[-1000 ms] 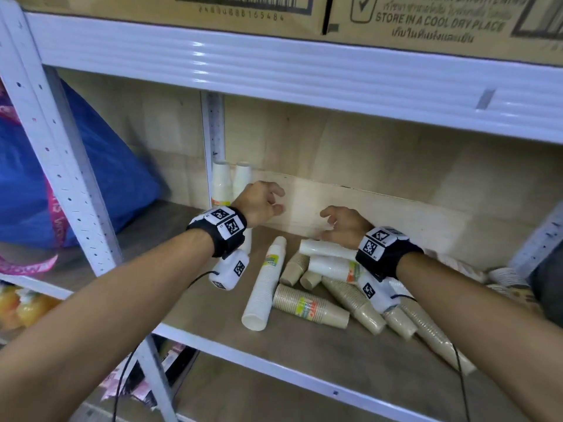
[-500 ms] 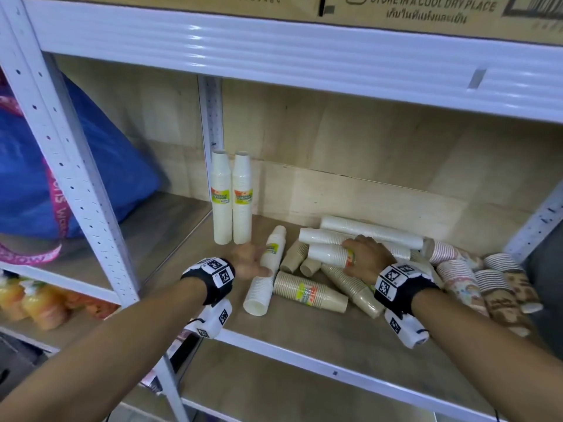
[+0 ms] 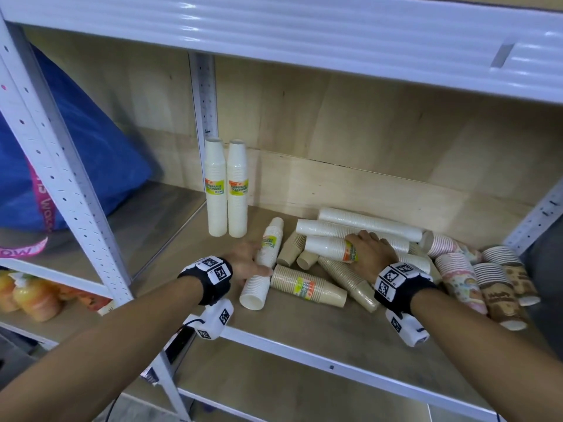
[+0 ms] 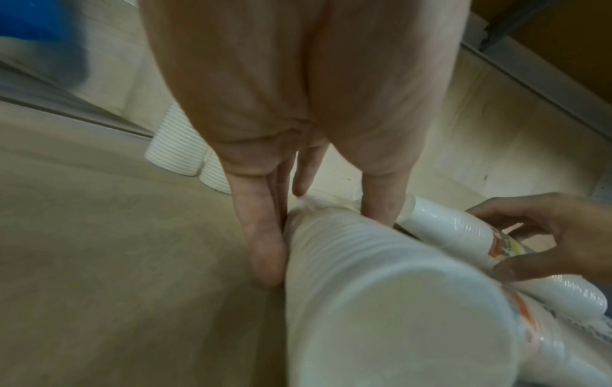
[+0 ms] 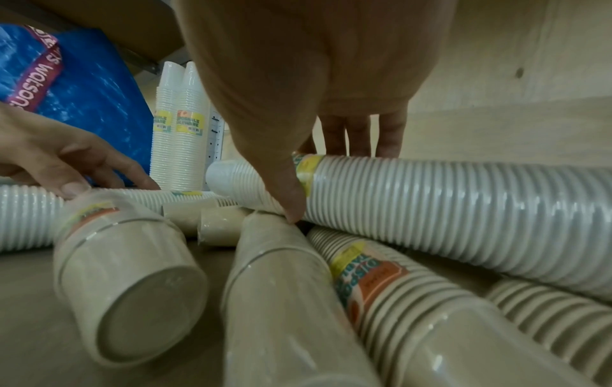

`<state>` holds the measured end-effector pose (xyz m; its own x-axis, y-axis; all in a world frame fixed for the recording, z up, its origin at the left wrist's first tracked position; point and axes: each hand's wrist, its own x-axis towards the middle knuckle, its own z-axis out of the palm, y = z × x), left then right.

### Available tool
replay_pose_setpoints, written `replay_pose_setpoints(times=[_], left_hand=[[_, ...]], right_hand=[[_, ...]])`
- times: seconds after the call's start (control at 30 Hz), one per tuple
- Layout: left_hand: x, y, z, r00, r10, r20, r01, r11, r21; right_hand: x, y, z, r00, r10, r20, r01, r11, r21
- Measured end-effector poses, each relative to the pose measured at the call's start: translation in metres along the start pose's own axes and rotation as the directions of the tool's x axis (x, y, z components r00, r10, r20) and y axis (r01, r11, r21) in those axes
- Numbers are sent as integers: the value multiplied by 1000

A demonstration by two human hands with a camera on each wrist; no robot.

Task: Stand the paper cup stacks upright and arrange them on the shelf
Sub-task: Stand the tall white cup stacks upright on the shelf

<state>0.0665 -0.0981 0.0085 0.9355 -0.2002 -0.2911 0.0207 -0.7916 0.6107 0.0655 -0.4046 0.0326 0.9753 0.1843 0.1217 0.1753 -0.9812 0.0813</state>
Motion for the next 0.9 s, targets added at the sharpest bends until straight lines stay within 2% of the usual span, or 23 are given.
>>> replay_pose_setpoints(times=[0.3, 0.43, 0.53, 0.73, 0.9], left_hand=[[-2, 6, -5, 999, -48, 12, 48, 999, 6], [-5, 6, -12, 997, -71, 36, 73, 996, -47], [-12, 11, -21, 999, -46, -2, 45, 997, -66], [-28, 23, -44, 993, 24, -120, -50, 974, -222], [-39, 30, -61, 962, 95, -257, -158, 958, -239]], right_hand=[[-5, -3, -9, 999, -17, 27, 17, 1000, -3], [-5, -9, -21, 1000, -25, 3, 25, 999, 27], [-1, -19, -38, 999, -26, -19, 27, 998, 64], [16, -50, -79, 994, -29, -110, 52, 976, 214], [31, -84, -114, 980, 35, -196, 58, 891, 451]])
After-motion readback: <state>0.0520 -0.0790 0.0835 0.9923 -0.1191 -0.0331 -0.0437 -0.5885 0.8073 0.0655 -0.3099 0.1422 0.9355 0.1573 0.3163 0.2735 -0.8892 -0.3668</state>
